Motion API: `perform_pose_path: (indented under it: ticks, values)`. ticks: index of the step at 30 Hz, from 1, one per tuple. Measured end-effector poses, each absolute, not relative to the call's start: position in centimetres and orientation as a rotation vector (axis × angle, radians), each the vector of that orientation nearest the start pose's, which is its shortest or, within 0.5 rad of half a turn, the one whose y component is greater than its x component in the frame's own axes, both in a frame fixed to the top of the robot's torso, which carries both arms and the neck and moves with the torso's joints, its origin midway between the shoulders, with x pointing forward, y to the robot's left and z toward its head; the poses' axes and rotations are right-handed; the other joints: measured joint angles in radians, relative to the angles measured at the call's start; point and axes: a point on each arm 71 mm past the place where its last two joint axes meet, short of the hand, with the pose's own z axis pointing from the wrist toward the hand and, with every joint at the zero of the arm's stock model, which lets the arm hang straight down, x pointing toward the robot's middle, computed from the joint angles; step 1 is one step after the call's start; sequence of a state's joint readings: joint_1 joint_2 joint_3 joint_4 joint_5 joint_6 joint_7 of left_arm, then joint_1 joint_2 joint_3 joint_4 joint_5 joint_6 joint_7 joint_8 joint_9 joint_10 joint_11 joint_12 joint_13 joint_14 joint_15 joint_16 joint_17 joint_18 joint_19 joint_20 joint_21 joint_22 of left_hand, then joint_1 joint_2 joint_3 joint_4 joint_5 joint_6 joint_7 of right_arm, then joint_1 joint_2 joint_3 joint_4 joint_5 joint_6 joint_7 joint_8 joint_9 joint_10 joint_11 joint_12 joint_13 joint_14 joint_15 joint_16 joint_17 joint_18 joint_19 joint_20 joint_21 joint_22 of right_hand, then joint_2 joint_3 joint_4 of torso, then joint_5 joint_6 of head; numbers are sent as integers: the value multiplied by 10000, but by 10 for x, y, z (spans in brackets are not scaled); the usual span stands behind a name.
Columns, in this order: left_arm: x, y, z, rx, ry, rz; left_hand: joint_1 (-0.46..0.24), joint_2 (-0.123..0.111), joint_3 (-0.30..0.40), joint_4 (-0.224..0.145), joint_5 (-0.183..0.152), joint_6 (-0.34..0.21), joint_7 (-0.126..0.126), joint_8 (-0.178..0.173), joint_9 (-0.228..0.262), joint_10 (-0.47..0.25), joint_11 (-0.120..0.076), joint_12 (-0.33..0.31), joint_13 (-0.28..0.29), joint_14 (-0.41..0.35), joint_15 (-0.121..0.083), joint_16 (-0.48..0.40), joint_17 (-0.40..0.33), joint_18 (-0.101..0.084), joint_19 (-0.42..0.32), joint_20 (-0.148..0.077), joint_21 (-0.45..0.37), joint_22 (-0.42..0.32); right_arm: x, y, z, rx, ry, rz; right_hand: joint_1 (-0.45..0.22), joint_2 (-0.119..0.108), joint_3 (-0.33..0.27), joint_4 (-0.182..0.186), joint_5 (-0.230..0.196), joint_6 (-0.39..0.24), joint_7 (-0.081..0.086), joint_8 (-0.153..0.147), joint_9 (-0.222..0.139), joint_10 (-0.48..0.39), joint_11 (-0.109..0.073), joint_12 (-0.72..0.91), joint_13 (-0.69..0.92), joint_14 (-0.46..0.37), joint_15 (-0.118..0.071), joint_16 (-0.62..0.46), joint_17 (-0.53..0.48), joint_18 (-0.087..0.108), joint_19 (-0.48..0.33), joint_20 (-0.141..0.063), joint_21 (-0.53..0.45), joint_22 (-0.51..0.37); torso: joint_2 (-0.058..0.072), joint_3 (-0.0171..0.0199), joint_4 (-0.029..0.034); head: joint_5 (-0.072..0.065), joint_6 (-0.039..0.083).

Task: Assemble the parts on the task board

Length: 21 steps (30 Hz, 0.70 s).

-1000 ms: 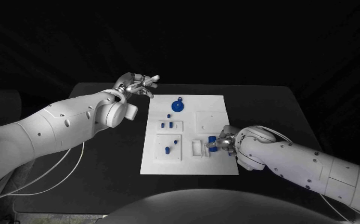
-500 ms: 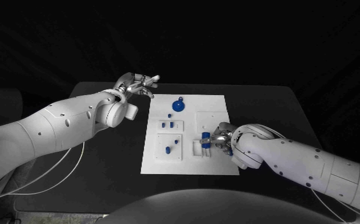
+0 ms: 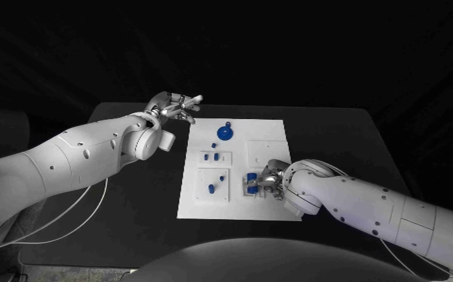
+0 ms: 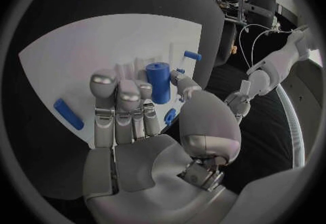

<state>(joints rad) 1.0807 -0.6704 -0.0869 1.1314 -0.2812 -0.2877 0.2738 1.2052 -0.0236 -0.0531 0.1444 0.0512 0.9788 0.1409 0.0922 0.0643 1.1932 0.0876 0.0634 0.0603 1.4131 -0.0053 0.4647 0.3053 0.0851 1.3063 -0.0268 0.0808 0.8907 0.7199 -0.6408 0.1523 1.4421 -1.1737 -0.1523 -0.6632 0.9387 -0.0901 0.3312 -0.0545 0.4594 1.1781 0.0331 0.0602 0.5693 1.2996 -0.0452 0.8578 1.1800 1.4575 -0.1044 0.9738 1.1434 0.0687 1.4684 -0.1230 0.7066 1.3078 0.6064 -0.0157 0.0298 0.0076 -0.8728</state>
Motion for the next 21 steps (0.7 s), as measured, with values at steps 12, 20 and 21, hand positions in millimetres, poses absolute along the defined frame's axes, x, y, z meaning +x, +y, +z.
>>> perform_pose_path:
  ticks: [12,20,21]
  values:
    - [517,237,-284,-10035,16593,-11512,40,40,-27,-28,0,0,0,0,0,0,0,0,8,0,0,0,0,0,0,0,0,-10,396,-147,-377,4966,24090,3711,-81,100,-121,-121,-25,70,-31,64,50,107,-28,-80,-151,16,15,0,-42,0,0,0,-39,-1,9,6,0,65,0]
    - [517,237,-284,-10058,16634,-11492,40,40,-27,-27,0,0,0,0,0,0,0,0,7,0,0,0,0,0,0,0,0,-10,397,-146,-377,4725,24054,3669,-81,100,-166,-167,-34,89,-18,95,78,98,-37,-118,-175,17,17,0,-42,0,0,0,-39,-1,14,7,0,102,0]
    - [517,237,-284,-10061,16640,-11489,40,40,-27,-27,0,0,0,0,0,0,0,0,7,0,0,0,0,0,0,0,0,-10,397,-146,-376,4702,24057,3666,-81,100,-176,-176,-34,89,-18,96,81,98,-38,-118,-182,17,17,0,-42,-1,0,0,-64,-1,14,8,0,103,0]
